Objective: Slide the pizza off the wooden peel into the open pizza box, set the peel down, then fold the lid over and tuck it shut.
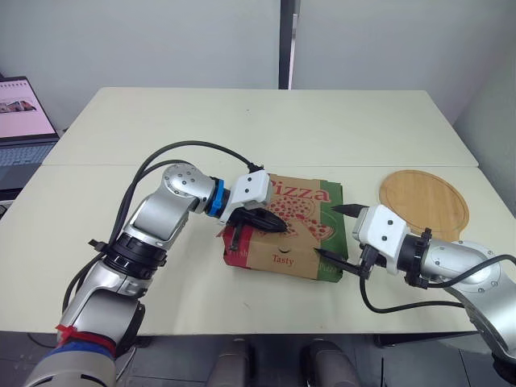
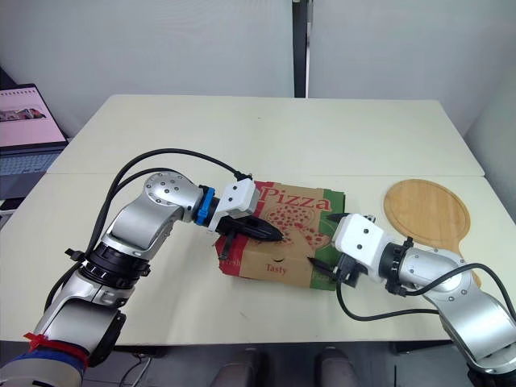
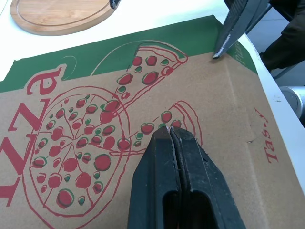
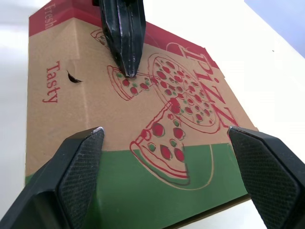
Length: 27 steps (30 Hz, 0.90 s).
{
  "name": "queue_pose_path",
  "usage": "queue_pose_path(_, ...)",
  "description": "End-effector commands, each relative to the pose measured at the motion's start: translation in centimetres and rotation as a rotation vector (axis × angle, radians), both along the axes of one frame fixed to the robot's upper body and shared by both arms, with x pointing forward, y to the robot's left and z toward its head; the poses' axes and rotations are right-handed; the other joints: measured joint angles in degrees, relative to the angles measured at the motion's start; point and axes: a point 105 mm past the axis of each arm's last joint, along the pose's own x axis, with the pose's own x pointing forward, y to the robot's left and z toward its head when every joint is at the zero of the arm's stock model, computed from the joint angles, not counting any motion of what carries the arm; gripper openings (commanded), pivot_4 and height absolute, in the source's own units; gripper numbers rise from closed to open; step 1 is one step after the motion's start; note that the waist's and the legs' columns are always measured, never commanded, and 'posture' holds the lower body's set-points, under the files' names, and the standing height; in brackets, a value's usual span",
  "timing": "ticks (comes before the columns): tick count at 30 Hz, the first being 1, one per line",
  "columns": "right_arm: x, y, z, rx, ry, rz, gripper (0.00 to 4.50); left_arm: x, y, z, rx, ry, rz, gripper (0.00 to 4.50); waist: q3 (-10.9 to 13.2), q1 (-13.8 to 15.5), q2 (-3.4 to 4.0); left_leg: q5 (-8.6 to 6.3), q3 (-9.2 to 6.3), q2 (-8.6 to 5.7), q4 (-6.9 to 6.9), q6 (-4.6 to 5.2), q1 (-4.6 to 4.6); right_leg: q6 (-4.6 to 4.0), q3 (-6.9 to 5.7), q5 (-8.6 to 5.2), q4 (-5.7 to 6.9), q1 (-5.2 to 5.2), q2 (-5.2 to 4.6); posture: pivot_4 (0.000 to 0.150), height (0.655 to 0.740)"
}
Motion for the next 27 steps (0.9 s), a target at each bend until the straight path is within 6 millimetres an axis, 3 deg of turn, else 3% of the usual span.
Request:
queue_pose_path(1,-2.6,0.8,0.6,0.015,0.083,0.115,4.45,0.1,0.0,1.0,-0.02,-0.033,-0.004,0.0,0.0,0.0,0.0,0.0,-0.01,0.0,0.0,0.0,-0.01,0.0,0.0,0.0,0.0,0.0,0.0,0.15,0.74)
queue_pose_path(4,-3.0,0.6,-0.1,-0.038,0.117,0.124,4.45,0.2,0.0,0.9,-0.019,-0.032,-0.004,0.0,0.0,0.1,0.0,0.0,-0.01,0.0,0.0,0.0,-0.01,0.0,0.0,0.0,-0.01,0.01,-0.01,0.15,0.74)
queue_pose_path(10,-1.8,0.3,-1.3,-0.125,0.055,0.076,4.45,0.2,0.0,0.9,-0.019,-0.034,-0.003,0.0,0.0,0.0,0.0,0.0,0.0,0.0,0.0,0.0,0.0,0.0,0.0,0.0,-0.01,0.01,0.0,0.15,0.74)
queue_pose_path(27,0.7,0.3,-0.2,-0.14,-0.119,0.009,4.45,0.3,0.0,1.3,-0.022,-0.038,-0.002,0.0,0.0,0.0,0.0,0.0,0.0,0.0,0.0,0.0,0.0,0.0,0.01,0.0,0.0,-0.01,0.0,0.15,0.74)
